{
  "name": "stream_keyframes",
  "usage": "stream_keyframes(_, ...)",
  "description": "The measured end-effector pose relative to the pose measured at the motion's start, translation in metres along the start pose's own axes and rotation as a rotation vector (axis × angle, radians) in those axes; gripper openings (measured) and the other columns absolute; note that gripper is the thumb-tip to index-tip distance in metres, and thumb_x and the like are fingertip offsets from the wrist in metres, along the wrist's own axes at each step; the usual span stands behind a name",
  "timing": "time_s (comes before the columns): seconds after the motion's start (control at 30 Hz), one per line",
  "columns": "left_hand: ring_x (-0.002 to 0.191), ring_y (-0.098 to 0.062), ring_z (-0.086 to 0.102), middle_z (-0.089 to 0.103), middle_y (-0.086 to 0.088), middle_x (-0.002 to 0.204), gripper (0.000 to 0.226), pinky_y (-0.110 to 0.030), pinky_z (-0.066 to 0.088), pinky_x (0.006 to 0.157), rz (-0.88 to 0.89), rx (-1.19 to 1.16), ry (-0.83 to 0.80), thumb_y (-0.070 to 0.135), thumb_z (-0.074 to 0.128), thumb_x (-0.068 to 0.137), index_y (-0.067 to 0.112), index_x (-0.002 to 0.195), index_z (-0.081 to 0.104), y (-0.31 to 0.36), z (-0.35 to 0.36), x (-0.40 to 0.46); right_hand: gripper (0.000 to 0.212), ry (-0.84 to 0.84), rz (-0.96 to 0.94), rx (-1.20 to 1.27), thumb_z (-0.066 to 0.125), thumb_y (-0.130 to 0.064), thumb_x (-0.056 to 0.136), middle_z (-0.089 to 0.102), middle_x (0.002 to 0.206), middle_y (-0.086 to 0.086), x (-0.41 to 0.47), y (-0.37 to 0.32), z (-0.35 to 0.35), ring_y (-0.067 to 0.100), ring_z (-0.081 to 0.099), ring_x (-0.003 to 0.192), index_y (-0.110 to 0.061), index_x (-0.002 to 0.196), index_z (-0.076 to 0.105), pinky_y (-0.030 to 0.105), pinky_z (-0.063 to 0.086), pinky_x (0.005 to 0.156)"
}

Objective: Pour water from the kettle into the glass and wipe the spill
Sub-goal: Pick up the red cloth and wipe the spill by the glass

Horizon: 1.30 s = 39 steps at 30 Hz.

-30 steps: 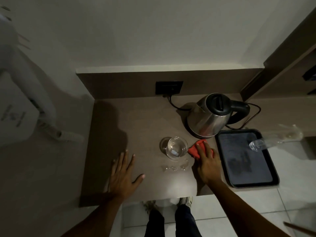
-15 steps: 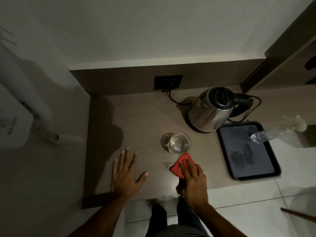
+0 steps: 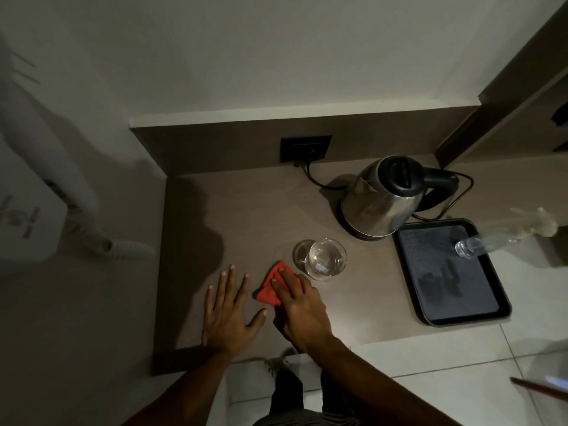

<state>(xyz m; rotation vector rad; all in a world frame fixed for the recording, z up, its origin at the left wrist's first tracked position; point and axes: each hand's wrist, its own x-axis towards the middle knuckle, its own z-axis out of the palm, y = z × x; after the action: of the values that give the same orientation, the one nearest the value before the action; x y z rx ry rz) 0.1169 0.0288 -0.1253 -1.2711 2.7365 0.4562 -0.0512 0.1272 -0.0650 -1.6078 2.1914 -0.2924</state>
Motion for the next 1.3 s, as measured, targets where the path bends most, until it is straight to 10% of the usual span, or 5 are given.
stream_keyframes(0.5, 0.152, -0.023, 0.004, 0.007, -0.006, 0.167, 0.079, -0.049, 0.007, 0.121, -0.015, -0.009, 0.010, 0.072, 0.022, 0.090, 0.029, 0.156, 0.011, -0.002, 0.001, 0.001, 0.084, -0.013, 0.056, -0.114, 0.082, -0.026, 0.055, 0.054, 0.140, 0.015, -0.072, 0.067, 0.008, 0.039, 0.057, 0.111, -0.016, 0.134, 0.054, 0.044, 0.055, 0.078)
stream_keyframes(1.03, 0.152, -0.022, 0.000, 0.001, -0.004, 0.167, 0.083, -0.049, 0.006, 0.121, -0.015, -0.010, 0.000, 0.075, 0.023, 0.089, 0.029, 0.156, 0.009, -0.002, 0.003, 0.001, 0.060, 0.136, 0.373, -0.096, 0.066, -0.025, 0.086, 0.039, 0.152, 0.017, -0.020, 0.122, -0.039, 0.049, 0.042, 0.122, -0.015, 0.142, 0.046, 0.057, 0.046, 0.092)
stream_keyframes(1.3, 0.152, -0.024, 0.001, 0.003, -0.006, 0.167, 0.083, -0.050, 0.006, 0.121, -0.009, 0.004, 0.001, 0.073, 0.029, 0.089, 0.027, 0.156, 0.012, -0.002, 0.004, 0.002, 0.065, 0.163, 0.354, -0.031, 0.078, -0.021, 0.070, 0.052, 0.140, 0.019, -0.062, 0.090, -0.009, 0.047, 0.052, 0.109, -0.012, 0.131, 0.057, 0.054, 0.053, 0.079)
